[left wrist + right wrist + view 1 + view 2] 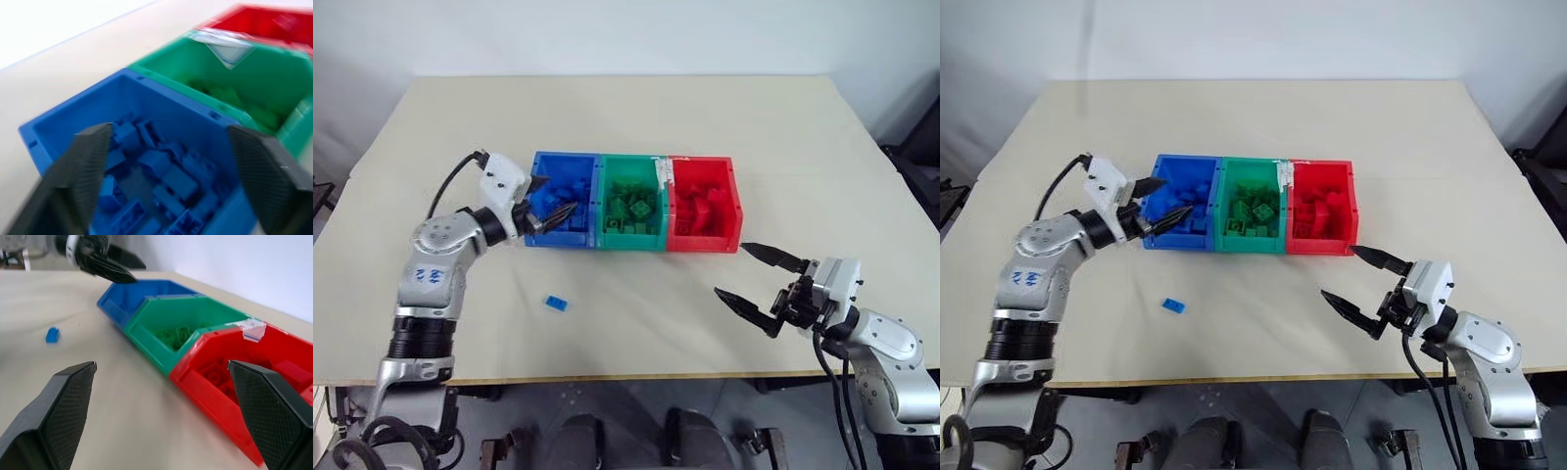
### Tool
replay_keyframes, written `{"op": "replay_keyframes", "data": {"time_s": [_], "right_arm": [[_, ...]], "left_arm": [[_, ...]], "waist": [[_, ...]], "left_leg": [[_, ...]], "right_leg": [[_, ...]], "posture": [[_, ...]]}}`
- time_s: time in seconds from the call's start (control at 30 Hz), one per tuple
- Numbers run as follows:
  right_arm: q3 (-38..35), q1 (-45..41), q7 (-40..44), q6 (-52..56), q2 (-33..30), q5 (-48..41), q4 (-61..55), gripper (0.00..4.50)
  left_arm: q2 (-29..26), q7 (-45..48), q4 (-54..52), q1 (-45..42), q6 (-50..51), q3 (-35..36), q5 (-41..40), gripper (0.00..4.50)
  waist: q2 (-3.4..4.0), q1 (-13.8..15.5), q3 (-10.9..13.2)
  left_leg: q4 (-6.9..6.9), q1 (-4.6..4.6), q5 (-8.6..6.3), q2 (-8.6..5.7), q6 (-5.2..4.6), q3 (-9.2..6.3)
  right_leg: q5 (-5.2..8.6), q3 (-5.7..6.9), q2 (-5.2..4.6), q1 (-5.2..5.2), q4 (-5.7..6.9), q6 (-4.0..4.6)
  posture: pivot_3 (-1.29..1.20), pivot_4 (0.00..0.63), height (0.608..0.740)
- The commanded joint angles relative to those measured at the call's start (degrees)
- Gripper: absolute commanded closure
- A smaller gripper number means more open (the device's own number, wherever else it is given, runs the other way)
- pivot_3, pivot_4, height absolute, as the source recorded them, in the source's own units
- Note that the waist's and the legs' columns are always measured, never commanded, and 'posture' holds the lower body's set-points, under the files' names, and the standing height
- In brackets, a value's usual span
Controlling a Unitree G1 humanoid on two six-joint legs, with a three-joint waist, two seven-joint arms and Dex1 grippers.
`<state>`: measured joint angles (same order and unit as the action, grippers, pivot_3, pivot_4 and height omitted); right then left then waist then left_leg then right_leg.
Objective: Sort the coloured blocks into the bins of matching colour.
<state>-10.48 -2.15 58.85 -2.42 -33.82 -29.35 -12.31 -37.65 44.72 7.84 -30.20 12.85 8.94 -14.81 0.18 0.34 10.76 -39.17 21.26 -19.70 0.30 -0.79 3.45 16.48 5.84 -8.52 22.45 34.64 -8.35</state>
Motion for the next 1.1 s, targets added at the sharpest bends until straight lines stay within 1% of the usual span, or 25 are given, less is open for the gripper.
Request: {"op": "replay_keyframes", "data": {"time_s": [0.03,0.13,0.2,0.27,0.33,0.4,0.43,0.53,0.63,0.67,0.73,0.77,0.8,0.9,0.97,1.03,1.1], "right_arm": [[1.3,-1.8,4.6,-1.1,-2.4,0.1,0.8,0.0],[3.8,-3.5,8.5,-1.2,-4.1,1.0,1.7,0.0],[4.9,-4.6,9.5,-0.4,-4.3,0.6,1.8,0.0],[6.2,-5.8,11.0,0.0,-4.3,0.6,1.9,0.0],[7.8,-6.7,12.7,0.2,-4.6,0.8,2.1,0.0],[8.4,-7.2,13.6,0.3,-4.8,0.7,2.3,0.0],[8.4,-7.5,13.9,0.7,-4.9,0.3,2.3,0.0],[8.1,-7.6,14.8,1.4,-5.4,-0.1,2.4,0.0],[6.4,-5.9,15.5,1.2,-7.1,0.3,3.4,0.0],[6.2,-5.5,15.5,1.1,-7.4,0.2,3.5,0.0],[5.6,-4.4,15.3,1.2,-7.7,0.2,3.2,0.0],[5.3,-3.8,15.1,1.4,-7.8,0.1,2.8,0.0],[5.1,-3.2,14.9,1.6,-7.8,0.0,2.4,0.0],[4.8,-2.4,14.6,1.7,-7.8,-0.1,1.6,0.0],[4.5,-1.5,14.0,1.8,-7.7,-0.1,0.8,0.0],[4.2,-0.4,13.5,1.8,-7.5,0.0,0.0,0.0],[4.1,0.5,13.0,1.7,-7.3,0.0,-0.6,0.0]], "left_arm": [[-4.8,9.2,0.8,6.2,-5.2,8.1,-6.1,0.11],[-10.4,18.0,2.7,15.1,-5.0,12.5,-9.1,0.11],[-12.8,21.1,5.6,19.5,-11.1,14.9,-8.2,0.05],[-14.0,22.1,8.5,22.2,-15.0,16.9,-7.7,0.05],[-14.8,23.4,9.9,24.4,-18.3,17.3,-6.9,0.05],[-14.9,24.2,9.8,25.2,-20.0,17.1,-7.1,0.05],[-14.6,24.7,8.1,25.4,-20.2,16.5,-7.6,0.05],[-14.2,25.7,3.0,25.7,-19.8,13.9,-8.1,0.05],[-14.2,28.1,-6.1,25.1,-17.8,4.0,-4.9,0.05],[-14.3,28.1,-7.4,24.9,-16.9,2.2,-4.1,0.05],[-14.2,25.6,-7.2,22.3,-16.5,-3.4,2.3,0.05],[-13.7,24.5,-6.1,19.9,-16.8,-6.6,5.9,0.05],[-12.9,23.7,-5.4,17.5,-16.1,-9.1,7.8,0.05],[-11.3,22.7,-4.6,13.3,-12.2,-12.2,8.8,0.05],[-10.9,24.4,-3.7,10.7,-12.7,-14.7,10.0,0.05],[-10.8,25.5,-2.5,8.5,-10.9,-17.1,11.3,0.05],[-11.4,26.8,-1.8,7.8,-10.5,-18.2,11.6,0.44]], "waist": [[0.0,-0.4,0.0],[0.0,-0.9,0.0],[0.0,-0.6,0.0],[-0.02,-0.1,0.0],[-0.03,0.6,0.0],[-0.04,1.1,0.0],[-0.04,1.1,0.0],[-0.04,1.0,0.0],[-0.03,1.1,0.0],[-0.03,1.1,0.0],[-0.03,0.9,0.0],[-0.03,0.9,0.0],[-0.03,1.0,0.0],[-0.03,1.0,0.0],[-0.03,1.0,0.0],[-0.03,1.2,0.0],[0.03,1.3,0.0]], "left_leg": [[0.01,0.01,0.0,0.07,0.01,0.0],[0.0,-0.02,-0.02,0.11,0.0,0.13],[0.0,-0.05,-0.06,0.24,0.0,0.19],[-0.01,-0.04,-0.07,0.36,0.01,0.18],[-0.05,-0.04,-0.09,0.38,-0.03,0.13],[-0.07,-0.04,-0.12,0.37,-0.08,0.14],[-0.07,-0.02,-0.12,0.36,-0.1,0.14],[-0.07,0.01,-0.15,0.36,-0.11,0.14],[-0.07,0.0,-0.16,0.35,-0.1,0.18],[-0.06,0.0,-0.17,0.33,-0.11,0.18],[-0.06,-0.01,-0.17,0.2,-0.11,0.25],[-0.06,-0.01,-0.17,0.15,-0.1,0.25],[-0.06,-0.02,-0.17,0.17,-0.08,0.27],[-0.08,-0.03,-0.16,0.18,-0.07,0.3],[-0.08,-0.06,-0.16,0.17,-0.07,0.31],[-0.08,-0.05,-0.16,0.17,-0.07,0.29],[-0.09,-0.05,-0.15,0.09,-0.09,0.27]], "right_leg": [[0.01,0.04,0.03,0.01,0.0,0.01],[0.01,0.02,0.0,0.04,0.0,0.01],[0.01,0.08,0.02,0.06,0.0,0.02],[0.02,0.09,0.0,0.06,0.0,0.03],[0.01,0.09,-0.04,0.02,0.02,0.02],[0.0,0.08,-0.08,0.01,0.03,0.01],[0.0,0.08,-0.09,0.02,0.03,0.01],[0.0,0.09,-0.09,0.03,0.04,0.01],[0.0,0.08,-0.09,0.04,0.04,0.01],[0.0,0.08,-0.09,0.04,0.04,0.01],[0.0,0.07,-0.04,0.05,0.02,0.01],[0.0,0.08,0.0,0.05,0.03,0.01],[0.0,0.09,0.04,0.07,0.03,0.01],[0.0,0.06,0.06,0.07,0.09,0.01],[0.0,0.05,0.04,0.07,0.11,0.01],[0.0,0.05,0.04,0.06,0.1,0.01],[0.0,0.06,0.0,0.03,0.1,0.01]], "posture": [[0.0,0.15,0.74],[0.0,0.15,0.74],[0.0,0.15,0.74],[0.0,0.15,0.74],[0.0,0.15,0.74],[0.0,0.15,0.74],[0.0,0.15,0.74],[0.0,0.15,0.74],[0.0,0.15,0.74],[0.0,0.15,0.74],[0.0,0.15,0.74],[0.0,0.15,0.74],[0.0,0.15,0.74],[0.0,0.15,0.74],[0.0,0.15,0.74],[0.0,0.15,0.74],[0.0,0.15,0.74]]}}
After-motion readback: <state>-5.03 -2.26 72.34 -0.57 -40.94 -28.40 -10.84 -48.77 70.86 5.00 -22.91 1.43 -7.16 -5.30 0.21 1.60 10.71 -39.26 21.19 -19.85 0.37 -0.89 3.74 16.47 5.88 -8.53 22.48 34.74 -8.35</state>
